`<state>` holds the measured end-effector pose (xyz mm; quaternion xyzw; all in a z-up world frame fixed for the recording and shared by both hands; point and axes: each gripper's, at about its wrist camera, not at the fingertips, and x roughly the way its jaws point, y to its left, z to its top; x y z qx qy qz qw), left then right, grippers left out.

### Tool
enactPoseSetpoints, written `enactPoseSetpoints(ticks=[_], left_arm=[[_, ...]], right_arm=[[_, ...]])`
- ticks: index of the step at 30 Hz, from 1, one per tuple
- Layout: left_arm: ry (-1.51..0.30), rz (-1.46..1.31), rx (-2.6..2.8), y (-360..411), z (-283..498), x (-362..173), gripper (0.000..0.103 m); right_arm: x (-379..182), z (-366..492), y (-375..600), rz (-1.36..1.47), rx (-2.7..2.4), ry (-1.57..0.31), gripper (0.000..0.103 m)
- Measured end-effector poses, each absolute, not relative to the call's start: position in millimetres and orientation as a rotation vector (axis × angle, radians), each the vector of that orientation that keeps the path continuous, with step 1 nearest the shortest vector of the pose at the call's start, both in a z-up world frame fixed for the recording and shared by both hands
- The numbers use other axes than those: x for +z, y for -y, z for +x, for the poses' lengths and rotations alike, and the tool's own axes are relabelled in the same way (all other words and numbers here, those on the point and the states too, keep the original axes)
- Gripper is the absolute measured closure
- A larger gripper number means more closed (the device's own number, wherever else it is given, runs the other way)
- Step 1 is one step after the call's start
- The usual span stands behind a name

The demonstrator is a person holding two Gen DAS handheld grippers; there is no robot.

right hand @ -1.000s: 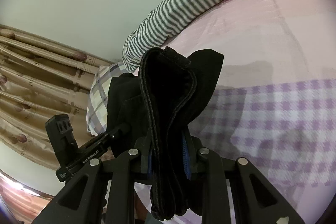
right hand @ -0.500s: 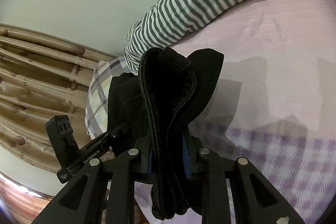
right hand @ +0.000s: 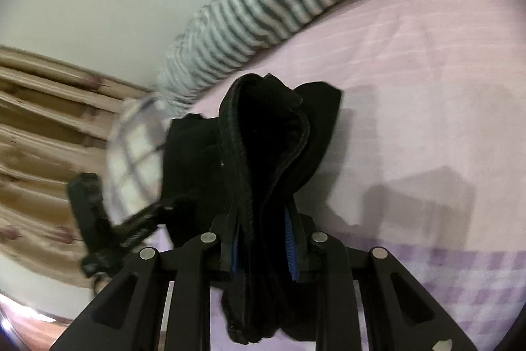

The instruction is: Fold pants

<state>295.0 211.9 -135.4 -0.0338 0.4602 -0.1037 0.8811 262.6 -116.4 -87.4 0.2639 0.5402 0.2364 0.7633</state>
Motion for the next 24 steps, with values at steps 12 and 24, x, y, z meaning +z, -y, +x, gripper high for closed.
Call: enactPoseSetpoints(ticks=[12, 24], left_arm=[[-0.921, 0.0, -0.085, -210, 281, -149, 0.048], [-0.87, 0.001, -0.01, -203, 211, -120, 0.039]], right_arm=[[-94, 236, 106, 0.343, 0.407, -1.122, 0.052], [-79, 187, 103, 0.259, 0.347, -1.055, 0.037]])
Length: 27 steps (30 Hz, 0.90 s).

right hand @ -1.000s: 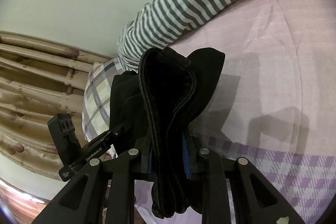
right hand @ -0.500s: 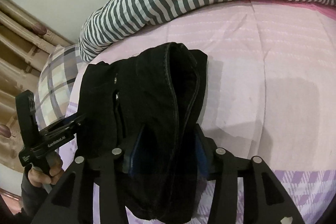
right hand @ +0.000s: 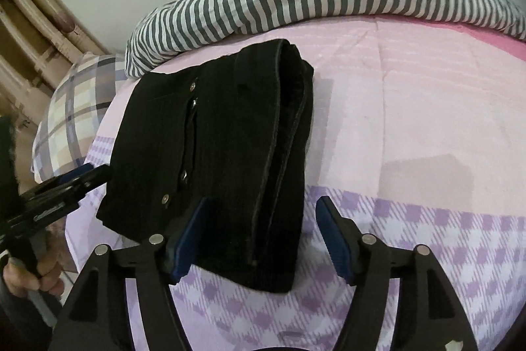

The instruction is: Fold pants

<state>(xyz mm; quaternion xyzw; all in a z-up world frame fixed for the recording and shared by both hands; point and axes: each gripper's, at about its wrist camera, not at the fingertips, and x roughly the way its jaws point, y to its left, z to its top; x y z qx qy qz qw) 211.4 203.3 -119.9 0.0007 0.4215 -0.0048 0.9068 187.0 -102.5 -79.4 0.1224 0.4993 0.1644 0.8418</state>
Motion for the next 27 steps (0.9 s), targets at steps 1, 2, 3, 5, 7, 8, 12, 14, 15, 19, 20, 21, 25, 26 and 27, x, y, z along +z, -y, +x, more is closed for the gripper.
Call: enactPoseSetpoints(ticks=[1, 2, 3, 5, 7, 8, 12, 14, 15, 19, 20, 21, 25, 26, 27], left_arm=[[-0.865, 0.001, -0.004, -203, 206, -118, 0.037], [-0.86, -0.003, 0.001, -202, 200, -115, 0.037], [-0.855, -0.011, 0.006, -201, 192, -113, 0.036], [-0.849, -0.025, 0.01, -200, 179, -110, 0.035], [-0.837, -0.021, 0.016, -197, 163, -108, 0.034], [-0.832, -0.016, 0.02, -196, 157, -108, 0.034], [-0.827, -0.012, 0.013, -190, 133, -112, 0.033], [-0.825, -0.004, 0.021, -189, 125, -113, 0.032], [-0.822, -0.002, 0.025, -189, 122, -114, 0.032], [-0.814, -0.009, 0.036, -190, 109, -116, 0.032], [-0.812, -0.008, 0.044, -191, 107, -116, 0.032], [-0.807, -0.007, 0.054, -192, 105, -116, 0.032], [-0.797, -0.013, 0.073, -196, 101, -118, 0.032], [-0.796, -0.011, 0.077, -196, 101, -118, 0.032], [-0.798, -0.007, 0.078, -195, 102, -119, 0.032]], right_arm=[[-78, 185, 104, 0.262, 0.345, -1.053, 0.036], [-76, 182, 105, 0.263, 0.344, -1.05, 0.034], [-73, 178, 105, 0.259, 0.344, -1.046, 0.031], [-69, 170, 105, 0.242, 0.343, -1.039, 0.029], [-65, 161, 104, 0.229, 0.35, -1.029, 0.028], [-63, 156, 102, 0.221, 0.35, -1.023, 0.028], [-52, 138, 91, 0.187, 0.346, -0.989, 0.019], [-46, 129, 85, 0.157, 0.33, -0.969, 0.015], [-44, 126, 81, 0.139, 0.322, -0.966, 0.01], [-37, 115, 70, 0.114, 0.316, -0.942, 0.008], [-35, 112, 67, 0.107, 0.309, -0.937, 0.006], [-34, 110, 65, 0.102, 0.304, -0.933, 0.005], [-30, 102, 56, 0.057, 0.272, -0.914, 0.003], [-28, 100, 53, 0.04, 0.259, -0.906, 0.003], [-27, 99, 51, 0.03, 0.257, -0.899, 0.003]])
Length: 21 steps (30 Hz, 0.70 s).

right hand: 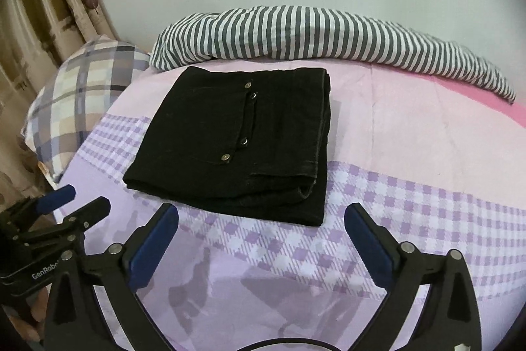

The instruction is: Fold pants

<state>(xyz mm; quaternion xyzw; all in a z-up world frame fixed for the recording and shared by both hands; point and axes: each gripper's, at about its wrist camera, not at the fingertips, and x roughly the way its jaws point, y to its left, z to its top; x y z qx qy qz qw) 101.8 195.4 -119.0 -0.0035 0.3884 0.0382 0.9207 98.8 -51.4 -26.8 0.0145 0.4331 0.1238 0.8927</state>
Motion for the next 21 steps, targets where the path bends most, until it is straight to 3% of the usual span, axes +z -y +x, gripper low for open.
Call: enactPoseSetpoints(ticks=[21], left_arm=[[-0.781, 0.022, 0.105, -188.9, 98.3, -121.5, 0.032]], right_arm=[[-29.6, 92.6, 51.1, 0.018, 0.229, -0.902, 0.002]])
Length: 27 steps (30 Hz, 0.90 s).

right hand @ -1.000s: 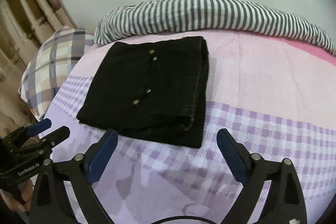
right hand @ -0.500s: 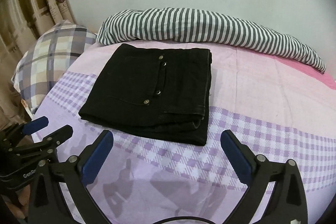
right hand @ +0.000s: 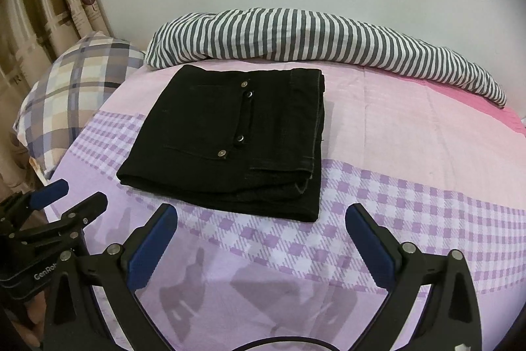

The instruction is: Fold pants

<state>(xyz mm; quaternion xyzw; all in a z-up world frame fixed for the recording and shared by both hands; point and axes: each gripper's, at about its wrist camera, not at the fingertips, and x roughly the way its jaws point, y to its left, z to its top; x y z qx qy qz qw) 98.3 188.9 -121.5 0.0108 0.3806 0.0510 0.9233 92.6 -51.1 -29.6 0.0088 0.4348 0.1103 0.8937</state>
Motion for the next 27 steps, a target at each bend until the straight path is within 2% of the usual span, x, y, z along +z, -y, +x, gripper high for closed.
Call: enactPoseSetpoints(ticks=[27], left_arm=[[-0.78, 0.048, 0.089, -185.7, 100.1, -122.2, 0.032]], right_arm=[[-37.4, 91.7, 52.6, 0.028, 0.231, -0.932, 0.002]])
